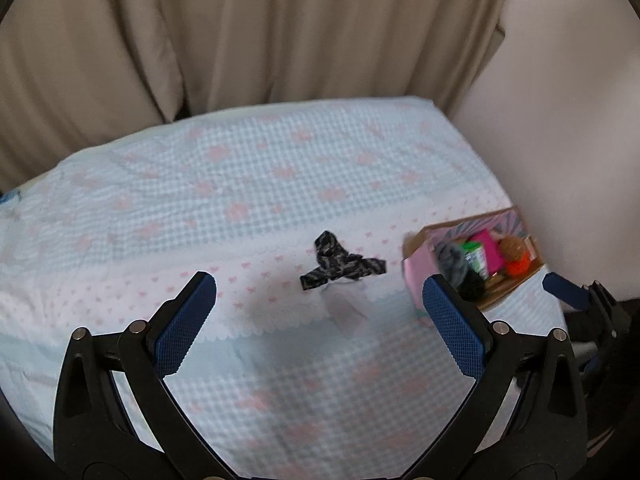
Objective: Organize soft objects
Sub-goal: 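Grasp the black printed fabric with the left gripper while the right grasps the grey cloth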
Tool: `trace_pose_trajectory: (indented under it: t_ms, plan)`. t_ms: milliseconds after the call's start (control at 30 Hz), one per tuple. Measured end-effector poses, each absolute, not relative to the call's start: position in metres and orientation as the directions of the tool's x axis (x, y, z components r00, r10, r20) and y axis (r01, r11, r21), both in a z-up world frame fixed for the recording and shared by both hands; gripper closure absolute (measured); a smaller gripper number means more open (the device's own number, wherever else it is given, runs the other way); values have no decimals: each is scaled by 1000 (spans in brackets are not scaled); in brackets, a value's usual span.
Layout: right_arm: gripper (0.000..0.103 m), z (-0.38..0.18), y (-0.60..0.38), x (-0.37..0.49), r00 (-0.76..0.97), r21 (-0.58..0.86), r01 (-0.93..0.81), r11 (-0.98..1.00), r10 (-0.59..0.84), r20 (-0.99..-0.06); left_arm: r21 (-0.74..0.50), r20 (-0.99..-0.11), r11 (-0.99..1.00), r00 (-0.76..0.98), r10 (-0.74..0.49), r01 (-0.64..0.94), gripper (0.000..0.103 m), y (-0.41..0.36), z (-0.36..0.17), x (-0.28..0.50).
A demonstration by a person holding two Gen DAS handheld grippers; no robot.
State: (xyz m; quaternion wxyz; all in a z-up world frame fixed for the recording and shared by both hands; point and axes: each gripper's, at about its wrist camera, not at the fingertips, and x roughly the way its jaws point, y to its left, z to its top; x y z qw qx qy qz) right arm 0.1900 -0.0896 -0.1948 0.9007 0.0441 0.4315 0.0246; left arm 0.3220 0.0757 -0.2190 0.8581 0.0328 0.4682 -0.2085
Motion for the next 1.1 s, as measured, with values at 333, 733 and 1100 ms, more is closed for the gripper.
trace_pose_trajectory:
  t_ms: [333,733,1100]
  plan:
    - [0,-305,-71,234,550,68,-32,997,74,-832,-139,-882,815,304,-360,563,0,17,-323,402]
    - [6,-431,-76,266,467,31,4,1000,25,-884,-191,-923,713,124,-364,674,3,-48,-454,446]
    - [32,-478,-69,278,435,20,-52,998,41,-900,-224,-925,682,68,-373,696,32,-63,-505,450]
